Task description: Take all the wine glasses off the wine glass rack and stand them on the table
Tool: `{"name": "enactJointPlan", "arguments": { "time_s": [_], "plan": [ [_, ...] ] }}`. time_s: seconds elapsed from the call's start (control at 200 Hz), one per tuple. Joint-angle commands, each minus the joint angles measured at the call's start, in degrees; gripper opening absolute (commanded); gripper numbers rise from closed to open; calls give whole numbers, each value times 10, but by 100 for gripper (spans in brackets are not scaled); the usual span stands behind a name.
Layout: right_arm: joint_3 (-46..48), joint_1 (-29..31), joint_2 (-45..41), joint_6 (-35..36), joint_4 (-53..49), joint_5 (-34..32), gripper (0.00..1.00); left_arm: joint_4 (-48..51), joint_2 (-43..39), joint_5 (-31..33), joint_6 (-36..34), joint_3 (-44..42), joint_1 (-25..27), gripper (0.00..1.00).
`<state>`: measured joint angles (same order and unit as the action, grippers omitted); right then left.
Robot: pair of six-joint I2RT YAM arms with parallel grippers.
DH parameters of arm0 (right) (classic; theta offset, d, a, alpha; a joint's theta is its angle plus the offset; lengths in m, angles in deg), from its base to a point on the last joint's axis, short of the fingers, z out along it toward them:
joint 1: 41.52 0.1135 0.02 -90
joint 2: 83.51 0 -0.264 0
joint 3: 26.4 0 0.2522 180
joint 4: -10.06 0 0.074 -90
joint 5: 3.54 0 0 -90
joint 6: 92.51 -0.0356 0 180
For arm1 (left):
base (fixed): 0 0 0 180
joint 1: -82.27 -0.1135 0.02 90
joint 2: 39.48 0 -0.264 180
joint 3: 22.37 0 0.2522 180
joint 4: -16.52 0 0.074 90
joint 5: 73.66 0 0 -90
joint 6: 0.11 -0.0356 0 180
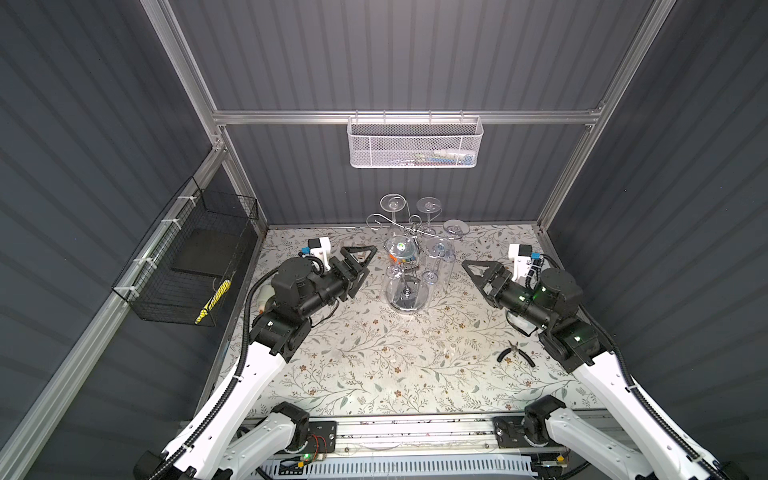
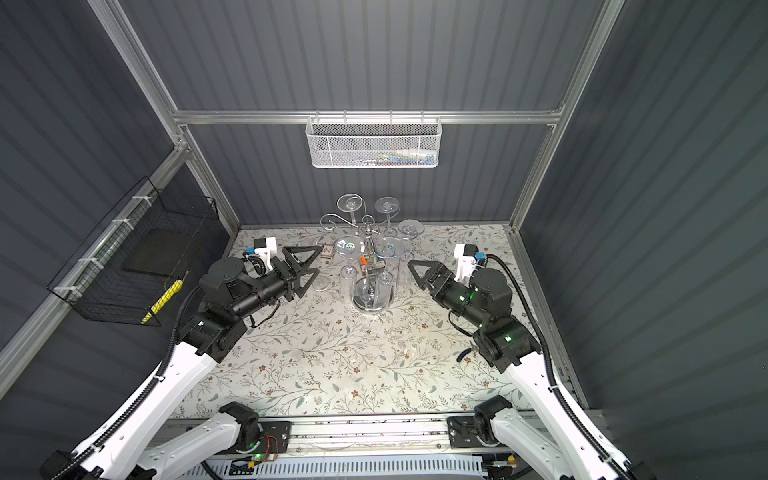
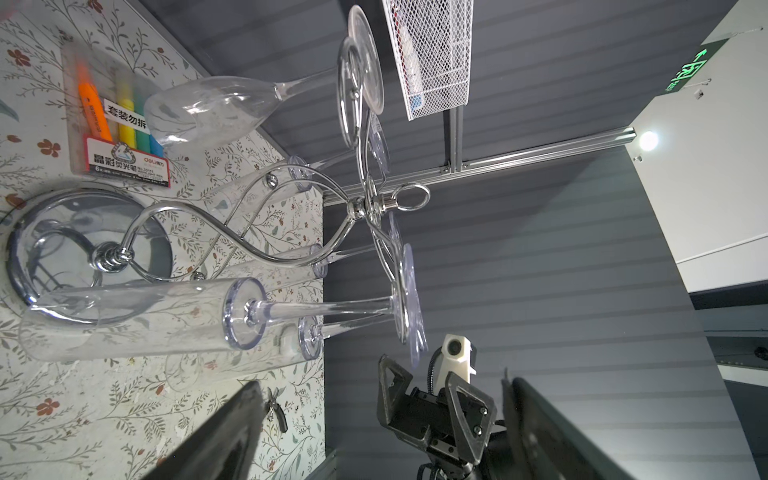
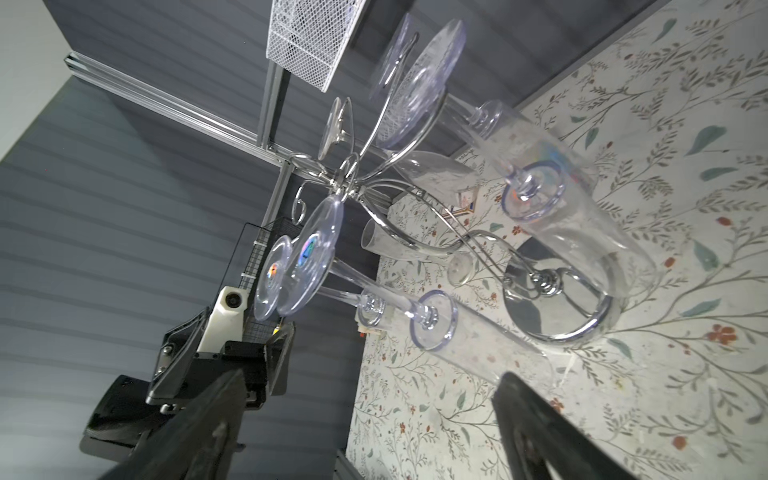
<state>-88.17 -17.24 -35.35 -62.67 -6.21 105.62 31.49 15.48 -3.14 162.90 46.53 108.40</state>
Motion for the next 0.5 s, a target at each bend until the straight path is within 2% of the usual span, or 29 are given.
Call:
{"name": "enactJointPlan", "arguments": {
  "time_s": [0.0, 0.125, 0.145, 0.31, 0.45, 0.495],
  "plan": [
    [-2, 38, 2, -35, 33, -32, 92, -4, -15, 23, -23, 0, 1, 92],
    [20, 81, 4, -56, 84, -74, 91, -16, -23, 33, -21, -11, 1, 92],
    [23, 85, 4, -60, 92, -80, 93, -21, -22, 32, -19, -13, 2, 92],
    [21, 108, 11, -61, 97, -108, 92, -49, 4, -7, 1, -3, 10, 90],
    [19, 112, 9, -50, 93, -113, 90, -42, 18, 2, -3, 10, 50, 87],
    [18, 113, 6, -43, 87, -115, 89, -42, 22, 30, 0, 11, 68, 85]
  ]
}}
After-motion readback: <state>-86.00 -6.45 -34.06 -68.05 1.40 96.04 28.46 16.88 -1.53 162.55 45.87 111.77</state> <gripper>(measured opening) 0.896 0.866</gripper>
